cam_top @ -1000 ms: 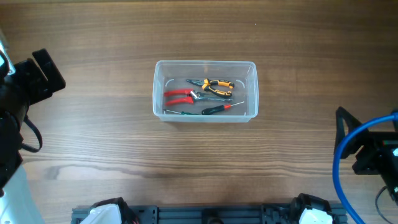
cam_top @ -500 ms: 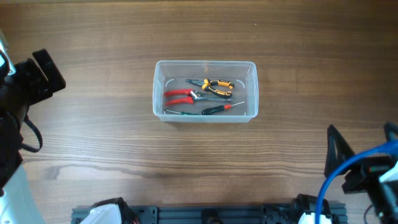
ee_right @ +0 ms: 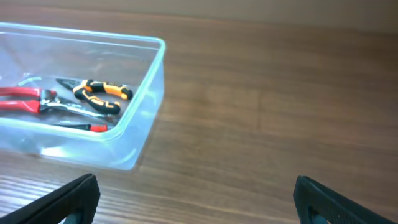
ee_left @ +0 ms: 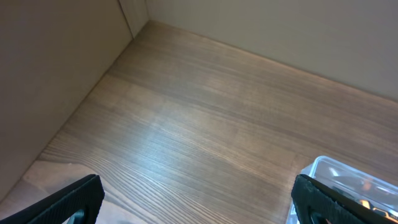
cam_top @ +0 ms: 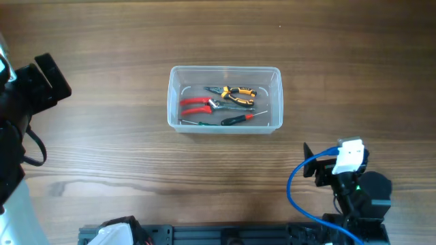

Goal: Pack container

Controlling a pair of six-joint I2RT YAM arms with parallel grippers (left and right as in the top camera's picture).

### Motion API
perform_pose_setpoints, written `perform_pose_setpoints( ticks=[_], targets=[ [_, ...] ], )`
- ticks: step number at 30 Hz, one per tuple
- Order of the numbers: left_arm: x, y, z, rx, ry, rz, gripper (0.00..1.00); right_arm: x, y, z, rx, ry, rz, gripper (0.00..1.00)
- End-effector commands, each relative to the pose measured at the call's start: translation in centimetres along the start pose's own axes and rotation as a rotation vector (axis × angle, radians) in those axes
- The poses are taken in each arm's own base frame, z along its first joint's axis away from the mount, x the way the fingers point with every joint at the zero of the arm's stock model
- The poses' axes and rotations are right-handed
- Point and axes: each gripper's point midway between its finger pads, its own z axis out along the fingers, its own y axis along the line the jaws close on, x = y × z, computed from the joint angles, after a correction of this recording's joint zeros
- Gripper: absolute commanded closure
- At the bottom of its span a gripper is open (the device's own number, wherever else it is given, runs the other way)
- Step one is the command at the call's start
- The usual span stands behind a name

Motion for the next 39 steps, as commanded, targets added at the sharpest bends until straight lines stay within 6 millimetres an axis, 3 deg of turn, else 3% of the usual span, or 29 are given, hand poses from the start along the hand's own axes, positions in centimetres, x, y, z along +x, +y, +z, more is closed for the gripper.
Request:
perform_pose_setpoints(
  ticks=[1,7,24,26,30,33,35,39],
  targets=[
    [-0.2,0.2,-0.2,-0.005,-0.009,-0.022,0.00,0.6,0.8,0.4,-0.026,-0.032,-0.076,0.00],
    [-0.2,0.2,-0.2,-0.005,-0.009,-0.022,0.00,2.3,0.4,1.3,-0.005,-0.031,-0.071,0.00],
    [-0.2,0.2,-0.1,-0.006,-0.008,-0.022,0.00,2.3,0.4,1.3,-0.005,-0.031,-0.072,0.00],
    [-0.2,0.2,-0.8,0.001,-0.024,-0.022,0.00,2.3,0.4,1.3,-0.005,-0.031,-0.071,0.00],
    [2.7,1.0,-3.1,0.019,-0.098,-0.037,0.00,2.3,0.4,1.3,-0.005,-0.031,-0.072,0.00],
    [3.7,-5.2,-3.3,0.382,-0.352,-0.103,0.00,2.3,0.4,1.3,-0.005,-0.031,-0.072,0.00],
    [5.7,-7.3,-2.4,0.513,-0.435,-0.143,0.00,2.3,0.4,1.3,-0.005,-0.031,-0.072,0.00],
    [13.8,-8.5,2.5,0.590,-0.474,-0.159,0.00,2.3,0.4,1.3,-0.005,-0.031,-0.071,0.00]
  ],
)
